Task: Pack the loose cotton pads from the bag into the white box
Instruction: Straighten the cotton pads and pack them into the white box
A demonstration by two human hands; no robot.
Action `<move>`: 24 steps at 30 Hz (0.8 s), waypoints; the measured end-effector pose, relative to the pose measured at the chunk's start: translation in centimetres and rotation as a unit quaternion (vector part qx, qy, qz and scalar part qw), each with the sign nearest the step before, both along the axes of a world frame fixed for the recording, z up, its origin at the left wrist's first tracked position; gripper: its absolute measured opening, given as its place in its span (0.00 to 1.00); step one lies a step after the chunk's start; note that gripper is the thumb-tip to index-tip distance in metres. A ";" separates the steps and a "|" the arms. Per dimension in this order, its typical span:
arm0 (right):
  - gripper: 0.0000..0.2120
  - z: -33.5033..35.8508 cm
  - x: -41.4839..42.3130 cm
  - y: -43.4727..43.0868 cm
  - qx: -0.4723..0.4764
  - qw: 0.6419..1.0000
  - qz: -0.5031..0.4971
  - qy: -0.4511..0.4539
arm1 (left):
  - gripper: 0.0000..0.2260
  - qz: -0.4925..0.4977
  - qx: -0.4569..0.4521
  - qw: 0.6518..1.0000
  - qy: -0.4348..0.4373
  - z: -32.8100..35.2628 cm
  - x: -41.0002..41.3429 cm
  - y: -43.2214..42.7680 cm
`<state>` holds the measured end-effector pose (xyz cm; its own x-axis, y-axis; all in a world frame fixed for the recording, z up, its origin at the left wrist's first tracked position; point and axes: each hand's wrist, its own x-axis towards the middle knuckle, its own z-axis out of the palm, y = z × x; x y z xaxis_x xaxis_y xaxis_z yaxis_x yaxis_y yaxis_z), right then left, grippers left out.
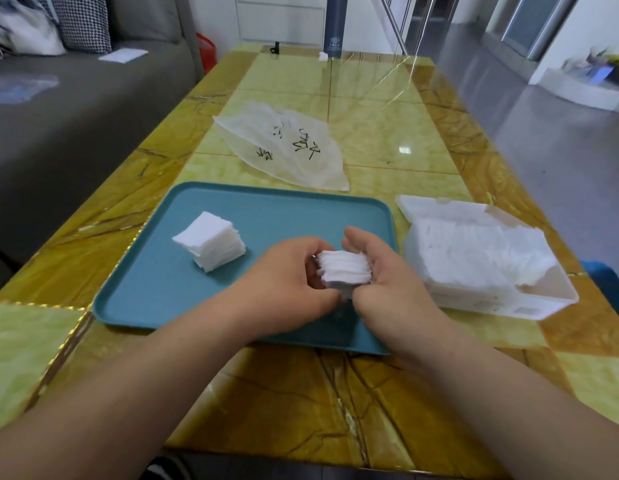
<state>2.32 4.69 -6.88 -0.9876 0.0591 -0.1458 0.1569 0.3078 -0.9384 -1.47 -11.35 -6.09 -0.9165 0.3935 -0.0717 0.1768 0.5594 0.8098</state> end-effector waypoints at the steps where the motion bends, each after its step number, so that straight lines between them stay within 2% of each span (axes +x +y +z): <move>1: 0.39 0.2 0.1 0.0 0.004 1.000 0.008 0.005 | 0.10 0.008 -0.005 1.000 0.015 0.1 0.0 0.0; 5: 0.33 1.8 0.8 0.9 0.020 0.998 0.014 0.055 | 0.07 0.003 0.020 0.999 0.038 0.8 0.2 -0.2; 9: 0.28 3.4 1.5 2.6 0.038 0.992 -0.026 0.114 | 0.09 0.028 0.029 0.996 0.079 1.9 0.6 -0.2; 13: 0.26 5.1 2.8 4.9 0.022 0.994 -0.029 0.102 | 0.07 -0.003 0.099 0.994 0.053 3.4 1.6 2.0; 17: 0.13 6.1 4.1 8.3 0.009 0.996 -0.032 0.081 | 0.03 -0.037 0.134 0.990 0.022 4.2 2.3 5.7; 22: 0.11 6.3 4.9 13.6 -0.126 0.973 -0.180 0.072 | 0.08 -0.041 0.141 0.989 0.008 4.9 2.1 11.5; 24: 0.12 6.4 5.1 15.6 -0.056 0.966 -0.241 0.076 | 0.08 -0.033 0.126 0.991 0.030 4.9 1.8 13.5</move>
<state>7.40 20.33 -0.51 -0.8602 0.5087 -0.0344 0.1151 0.1282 -0.9850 0.29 2.14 -1.22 -0.8876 0.4518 0.0894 0.2579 0.3267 0.9093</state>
